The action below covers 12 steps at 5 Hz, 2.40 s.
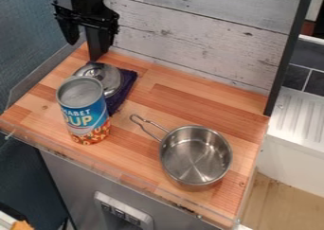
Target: Moves the silver pot to the upper side of the table
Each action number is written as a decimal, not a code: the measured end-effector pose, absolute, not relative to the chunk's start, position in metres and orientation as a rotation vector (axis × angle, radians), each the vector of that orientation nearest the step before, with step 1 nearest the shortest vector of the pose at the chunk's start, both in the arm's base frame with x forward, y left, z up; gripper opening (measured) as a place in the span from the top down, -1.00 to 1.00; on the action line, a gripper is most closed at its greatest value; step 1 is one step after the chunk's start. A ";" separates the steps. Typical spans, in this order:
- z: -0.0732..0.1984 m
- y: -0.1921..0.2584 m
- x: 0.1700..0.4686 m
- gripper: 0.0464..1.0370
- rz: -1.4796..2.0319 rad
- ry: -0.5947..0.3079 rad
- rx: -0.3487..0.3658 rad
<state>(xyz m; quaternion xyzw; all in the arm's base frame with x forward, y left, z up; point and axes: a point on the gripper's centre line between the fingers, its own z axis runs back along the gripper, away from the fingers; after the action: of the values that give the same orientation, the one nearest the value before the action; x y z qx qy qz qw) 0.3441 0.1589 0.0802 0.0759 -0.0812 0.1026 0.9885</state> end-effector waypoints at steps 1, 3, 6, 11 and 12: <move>0.067 0.156 0.340 -0.93 0.203 -0.127 0.136; 0.083 0.056 0.316 -0.93 -0.086 -0.166 0.024; 0.067 -0.060 0.256 -0.93 -0.409 -0.135 -0.040; -0.006 -0.087 0.253 -0.23 -0.472 0.005 0.031; -0.007 -0.088 0.252 0.39 -0.511 0.000 0.016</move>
<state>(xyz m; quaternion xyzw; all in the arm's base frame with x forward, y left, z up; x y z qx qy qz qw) 0.2524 -0.0885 -0.0066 0.0080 0.0000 -0.2528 0.9675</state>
